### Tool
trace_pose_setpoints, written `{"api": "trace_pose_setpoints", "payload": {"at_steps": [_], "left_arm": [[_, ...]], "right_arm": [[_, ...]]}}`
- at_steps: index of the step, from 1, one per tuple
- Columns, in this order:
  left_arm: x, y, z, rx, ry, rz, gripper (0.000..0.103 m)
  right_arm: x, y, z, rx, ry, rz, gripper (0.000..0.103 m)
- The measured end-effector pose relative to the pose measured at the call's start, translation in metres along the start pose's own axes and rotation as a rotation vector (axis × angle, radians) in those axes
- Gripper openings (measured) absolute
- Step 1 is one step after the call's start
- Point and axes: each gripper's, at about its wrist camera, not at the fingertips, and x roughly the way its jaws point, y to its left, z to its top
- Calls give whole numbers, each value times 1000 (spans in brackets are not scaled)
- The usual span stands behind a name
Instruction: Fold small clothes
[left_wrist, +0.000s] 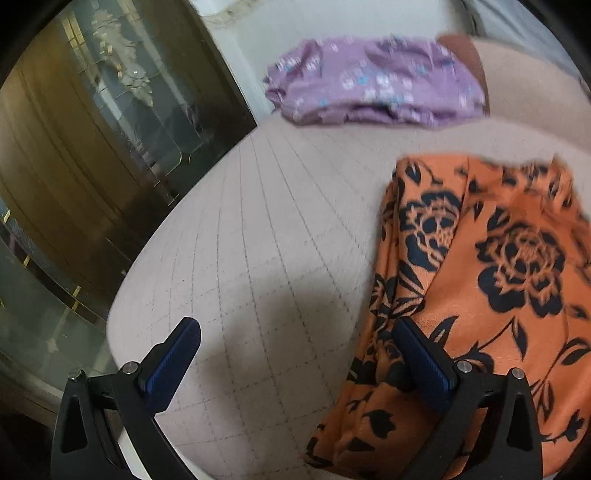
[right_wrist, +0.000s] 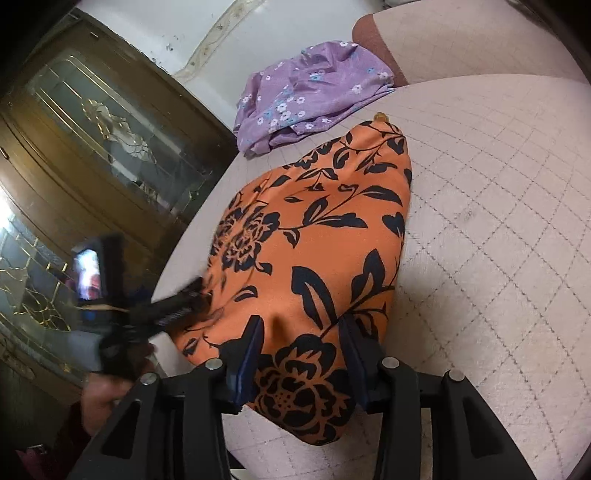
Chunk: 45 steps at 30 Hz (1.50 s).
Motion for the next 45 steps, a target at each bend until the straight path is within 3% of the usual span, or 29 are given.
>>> {"api": "trace_pose_setpoints", "payload": {"at_steps": [4, 7, 12, 21, 45], "left_arm": [[-10, 0, 10, 41, -25, 22, 103], [-17, 10, 19, 6, -48, -17, 103], [-20, 16, 25, -12, -70, 3, 103], [-32, 23, 27, -30, -116, 6, 103], [-19, 30, 21, -61, -84, -32, 103]], "right_arm": [[-6, -7, 5, 47, -15, 39, 51], [-13, -18, 9, 97, -50, 31, 62], [-13, -33, 10, 180, -45, 39, 62], [-10, -29, 7, 150, -39, 22, 62], [-7, -34, 3, 164, -48, 1, 62]]}}
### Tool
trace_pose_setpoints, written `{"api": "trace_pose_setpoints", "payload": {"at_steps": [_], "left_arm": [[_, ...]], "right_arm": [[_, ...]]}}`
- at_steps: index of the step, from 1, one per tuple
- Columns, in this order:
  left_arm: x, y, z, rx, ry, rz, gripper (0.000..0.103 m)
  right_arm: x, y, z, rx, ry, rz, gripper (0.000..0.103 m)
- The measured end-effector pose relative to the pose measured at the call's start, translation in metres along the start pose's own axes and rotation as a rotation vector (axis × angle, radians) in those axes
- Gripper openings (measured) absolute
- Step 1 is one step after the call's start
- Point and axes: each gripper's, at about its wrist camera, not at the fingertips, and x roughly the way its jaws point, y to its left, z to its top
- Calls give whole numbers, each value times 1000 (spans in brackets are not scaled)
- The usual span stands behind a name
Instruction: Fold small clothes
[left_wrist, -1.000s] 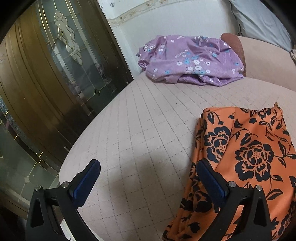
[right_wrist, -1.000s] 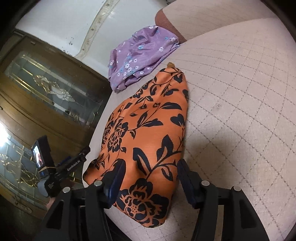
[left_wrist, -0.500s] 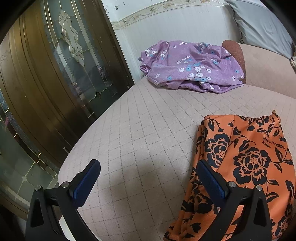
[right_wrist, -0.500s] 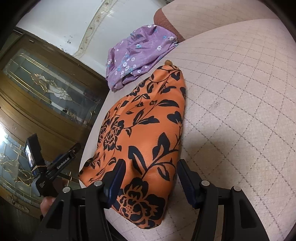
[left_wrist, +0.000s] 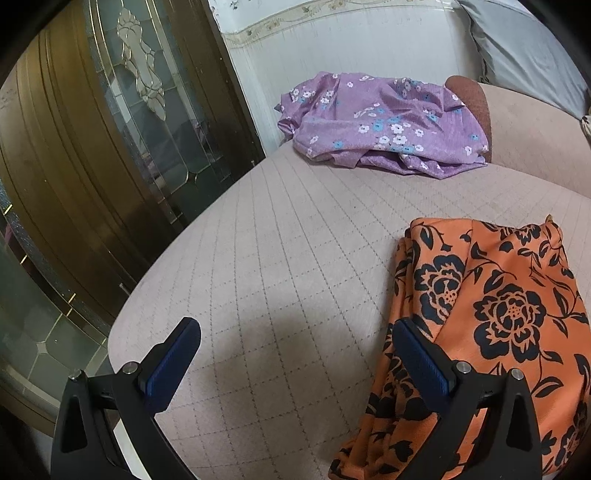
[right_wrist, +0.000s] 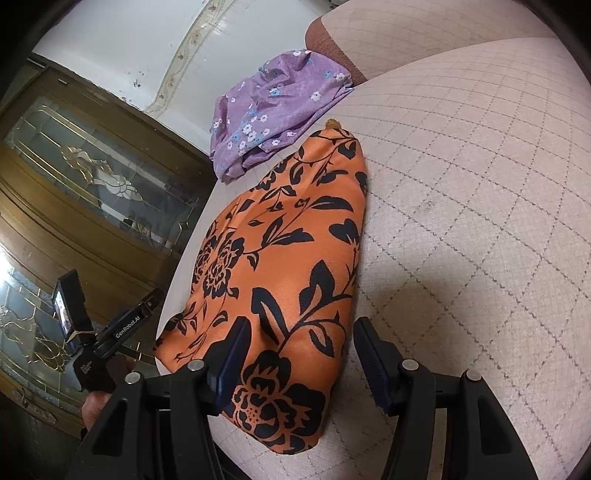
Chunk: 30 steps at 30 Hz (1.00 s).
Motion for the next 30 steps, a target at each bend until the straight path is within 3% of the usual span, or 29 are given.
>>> {"api": "trace_pose_setpoints", "payload": {"at_steps": [30], "left_arm": [[25, 12, -11, -15, 70, -58, 103]], "right_arm": [[11, 2, -7, -24, 24, -16, 62]]}}
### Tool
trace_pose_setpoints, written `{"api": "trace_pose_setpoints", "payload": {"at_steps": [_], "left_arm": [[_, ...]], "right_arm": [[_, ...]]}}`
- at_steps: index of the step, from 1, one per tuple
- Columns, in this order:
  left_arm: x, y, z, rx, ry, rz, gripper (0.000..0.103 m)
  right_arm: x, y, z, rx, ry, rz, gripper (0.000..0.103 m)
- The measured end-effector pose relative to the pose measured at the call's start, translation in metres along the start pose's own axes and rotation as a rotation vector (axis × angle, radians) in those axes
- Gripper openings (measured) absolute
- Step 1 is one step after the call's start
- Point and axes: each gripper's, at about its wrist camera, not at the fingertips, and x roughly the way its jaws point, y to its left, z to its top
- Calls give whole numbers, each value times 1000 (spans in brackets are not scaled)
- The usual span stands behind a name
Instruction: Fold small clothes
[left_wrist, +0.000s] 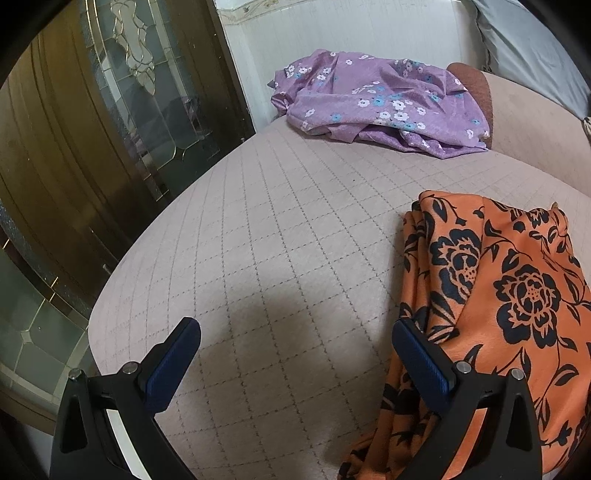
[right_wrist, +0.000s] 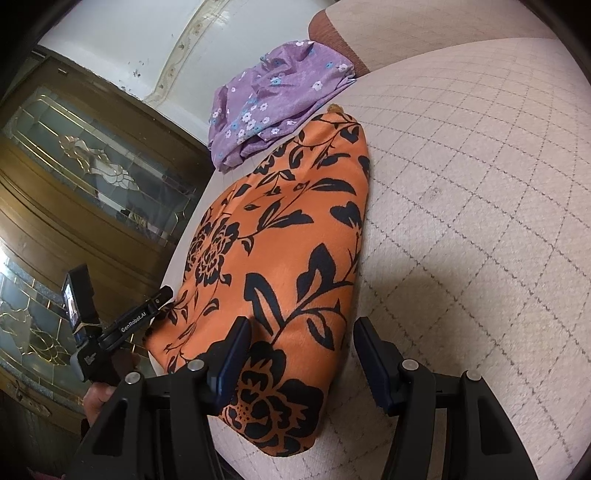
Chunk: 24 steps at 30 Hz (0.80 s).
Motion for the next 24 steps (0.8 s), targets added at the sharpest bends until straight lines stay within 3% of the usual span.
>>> {"api": "trace_pose_setpoints", "payload": {"at_steps": [24], "left_arm": [[2, 15, -5, -3, 6, -20, 103]], "right_arm": [[4, 5, -1, 17, 4, 19, 63]]}}
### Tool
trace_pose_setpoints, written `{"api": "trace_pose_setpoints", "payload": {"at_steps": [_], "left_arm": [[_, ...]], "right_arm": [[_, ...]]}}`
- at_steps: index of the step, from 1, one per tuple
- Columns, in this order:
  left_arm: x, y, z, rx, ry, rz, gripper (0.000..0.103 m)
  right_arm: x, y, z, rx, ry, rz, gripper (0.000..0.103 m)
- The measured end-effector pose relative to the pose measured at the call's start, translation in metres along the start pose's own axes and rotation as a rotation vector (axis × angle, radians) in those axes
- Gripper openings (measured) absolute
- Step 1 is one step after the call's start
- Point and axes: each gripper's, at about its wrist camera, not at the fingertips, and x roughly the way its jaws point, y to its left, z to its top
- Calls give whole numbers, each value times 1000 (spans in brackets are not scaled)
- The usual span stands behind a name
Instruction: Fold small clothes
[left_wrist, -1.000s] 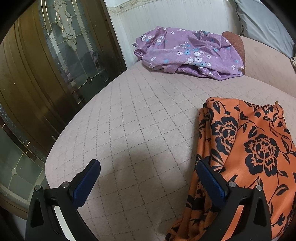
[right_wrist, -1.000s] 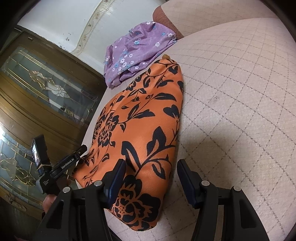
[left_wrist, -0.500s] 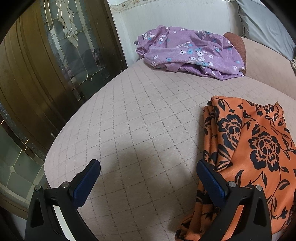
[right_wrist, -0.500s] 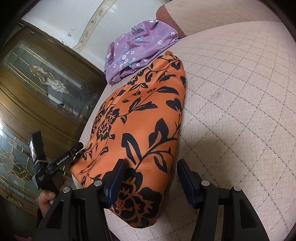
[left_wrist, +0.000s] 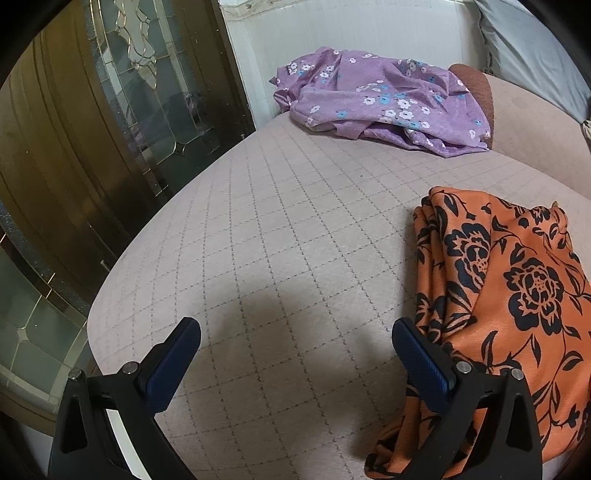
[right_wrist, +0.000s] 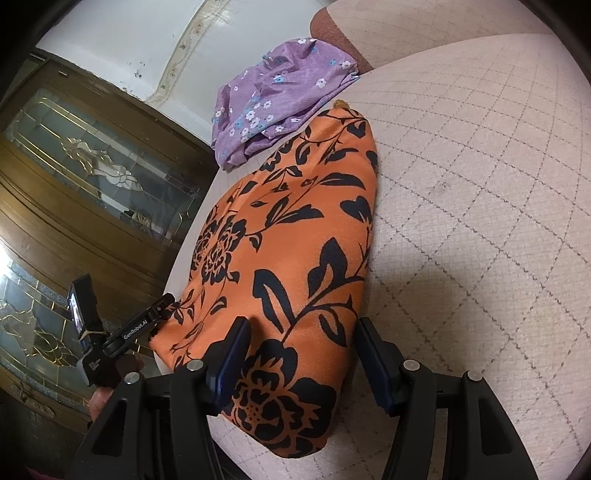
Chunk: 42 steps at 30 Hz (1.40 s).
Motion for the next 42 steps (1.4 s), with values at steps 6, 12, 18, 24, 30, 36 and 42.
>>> {"api": "trace_pose_setpoints", "payload": {"at_steps": [6, 12, 18, 24, 30, 36, 42], "left_arm": [[-1, -1, 0, 4, 1, -15, 103], [-1, 1, 1, -24, 32, -136, 103], [-2, -2, 4, -17, 17, -140, 103], [-8, 2, 5, -19, 9, -193, 103], [-5, 5, -6, -18, 51, -256, 103], [-10, -1, -10, -3, 43, -248, 103], [-14, -9, -7, 20, 23, -239, 103]], "right_arm": [[0, 2, 0, -2, 0, -3, 65], [5, 1, 4, 19, 8, 7, 67], [10, -9, 11, 70, 15, 37, 67], [8, -4, 11, 46, 10, 29, 67], [8, -11, 4, 88, 20, 57, 67], [8, -8, -3, 49, 13, 45, 68], [7, -9, -5, 43, 12, 47, 68]]}}
